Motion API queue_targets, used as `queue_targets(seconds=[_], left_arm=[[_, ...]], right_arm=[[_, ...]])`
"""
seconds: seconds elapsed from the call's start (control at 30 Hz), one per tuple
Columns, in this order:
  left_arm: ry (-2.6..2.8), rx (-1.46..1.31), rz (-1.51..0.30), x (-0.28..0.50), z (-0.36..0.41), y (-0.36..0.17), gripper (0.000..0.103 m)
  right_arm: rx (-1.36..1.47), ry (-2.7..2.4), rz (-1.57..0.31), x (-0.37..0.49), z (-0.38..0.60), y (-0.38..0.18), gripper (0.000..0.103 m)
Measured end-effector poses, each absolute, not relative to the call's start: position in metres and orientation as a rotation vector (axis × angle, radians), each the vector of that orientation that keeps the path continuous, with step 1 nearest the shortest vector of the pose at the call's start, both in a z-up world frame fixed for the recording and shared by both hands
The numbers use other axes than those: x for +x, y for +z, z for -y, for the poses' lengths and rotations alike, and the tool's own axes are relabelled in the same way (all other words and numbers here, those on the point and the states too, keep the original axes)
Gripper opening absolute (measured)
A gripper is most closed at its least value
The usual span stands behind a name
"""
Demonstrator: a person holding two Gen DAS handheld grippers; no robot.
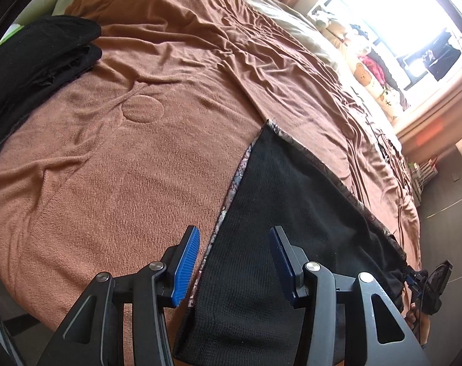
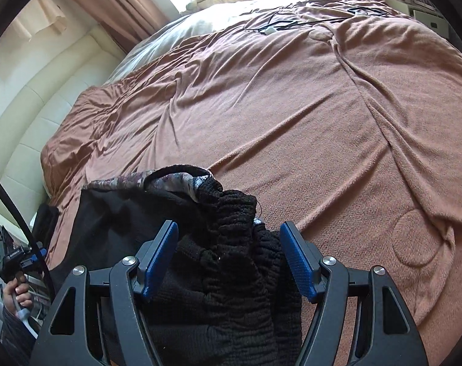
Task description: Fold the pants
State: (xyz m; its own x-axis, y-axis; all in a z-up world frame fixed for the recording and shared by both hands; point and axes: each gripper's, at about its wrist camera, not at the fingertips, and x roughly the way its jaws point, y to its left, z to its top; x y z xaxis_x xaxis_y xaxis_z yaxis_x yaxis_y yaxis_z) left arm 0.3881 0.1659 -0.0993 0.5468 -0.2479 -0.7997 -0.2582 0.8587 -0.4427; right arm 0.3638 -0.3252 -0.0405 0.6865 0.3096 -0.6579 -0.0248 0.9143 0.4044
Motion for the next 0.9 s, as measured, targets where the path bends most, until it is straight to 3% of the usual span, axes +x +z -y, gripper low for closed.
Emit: queue_targets(seconds=[0.07, 0.1, 0.13, 0.17, 0.3, 0.9], left_arm=[[0.002, -0.555, -1.015, 0.391, -0.164, -0.103, 0.050], [-0.002, -0.554, -1.018, 0.392, -0.162, -0.104, 0.050], [-0.008, -0.554, -1.022, 0.392, -0.161, -0.106, 0.050], [-0.014, -0.555, -1.026, 0.392, -0.160, -0.108, 0.050], [-0.029, -0.552, -1.046, 0.392, -0.156, -0.118, 0.050], [-0.057, -0.580, -1.100, 0.347, -0.165, -0.146, 0.050]], right_arm=[[0.357, 0.194, -0.813, 0.376, 0.320, -0.042, 0.068], [0.345, 0.192, -0.815, 0.380, 0.318, -0.042, 0.062], [0.335, 0.185, -0.814, 0.383, 0.316, -0.042, 0.052], [0.334, 0.180, -0.822, 0.385, 0.314, -0.044, 0.027], [0.312, 0.161, -0.812, 0.383, 0.311, -0.044, 0.017], [0.340, -0.012, -0.804, 0.355, 0.313, -0.040, 0.016]])
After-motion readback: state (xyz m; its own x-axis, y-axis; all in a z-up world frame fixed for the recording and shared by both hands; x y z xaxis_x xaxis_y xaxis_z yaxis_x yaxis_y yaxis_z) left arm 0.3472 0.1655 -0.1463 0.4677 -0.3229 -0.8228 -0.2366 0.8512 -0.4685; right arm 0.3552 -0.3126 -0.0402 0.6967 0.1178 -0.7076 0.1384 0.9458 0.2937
